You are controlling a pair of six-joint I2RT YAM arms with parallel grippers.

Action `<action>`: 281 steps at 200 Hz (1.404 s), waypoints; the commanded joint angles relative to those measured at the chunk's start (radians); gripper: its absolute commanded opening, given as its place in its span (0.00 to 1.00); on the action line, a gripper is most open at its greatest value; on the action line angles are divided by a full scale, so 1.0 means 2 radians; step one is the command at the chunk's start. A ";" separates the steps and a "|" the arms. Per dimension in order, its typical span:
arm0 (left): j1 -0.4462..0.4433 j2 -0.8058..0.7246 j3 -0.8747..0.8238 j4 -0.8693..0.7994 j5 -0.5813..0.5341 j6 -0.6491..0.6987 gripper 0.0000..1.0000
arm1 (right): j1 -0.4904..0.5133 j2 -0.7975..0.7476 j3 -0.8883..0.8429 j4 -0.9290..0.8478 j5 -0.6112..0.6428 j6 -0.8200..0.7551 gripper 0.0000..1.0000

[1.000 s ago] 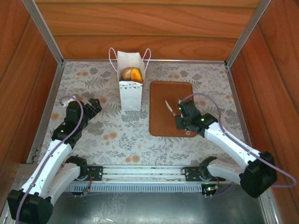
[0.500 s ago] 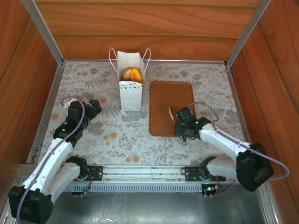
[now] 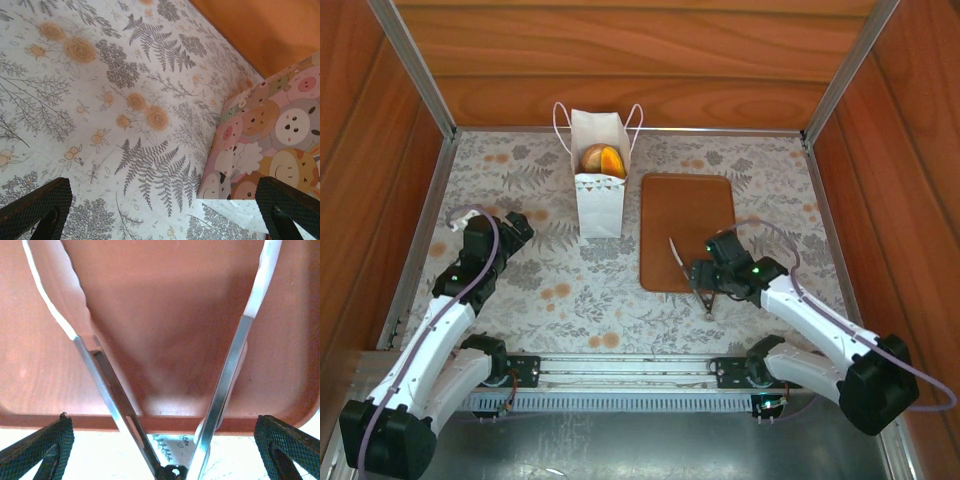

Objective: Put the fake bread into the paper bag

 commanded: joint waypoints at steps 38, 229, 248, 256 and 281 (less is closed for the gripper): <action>0.014 -0.005 0.047 -0.012 -0.129 0.061 1.00 | -0.024 -0.088 0.060 -0.028 0.092 -0.080 1.00; 0.047 0.214 -0.094 0.409 -0.157 0.381 1.00 | -0.273 0.219 -0.118 0.702 -0.019 -0.289 1.00; 0.055 0.230 -0.114 0.456 -0.134 0.376 1.00 | -0.274 0.271 -0.124 0.777 -0.034 -0.299 1.00; 0.058 0.239 -0.119 0.472 -0.124 0.374 1.00 | -0.276 0.271 -0.106 0.748 -0.041 -0.300 1.00; 0.061 0.273 -0.115 0.509 -0.095 0.393 1.00 | -0.290 0.262 -0.087 0.684 -0.071 -0.291 1.00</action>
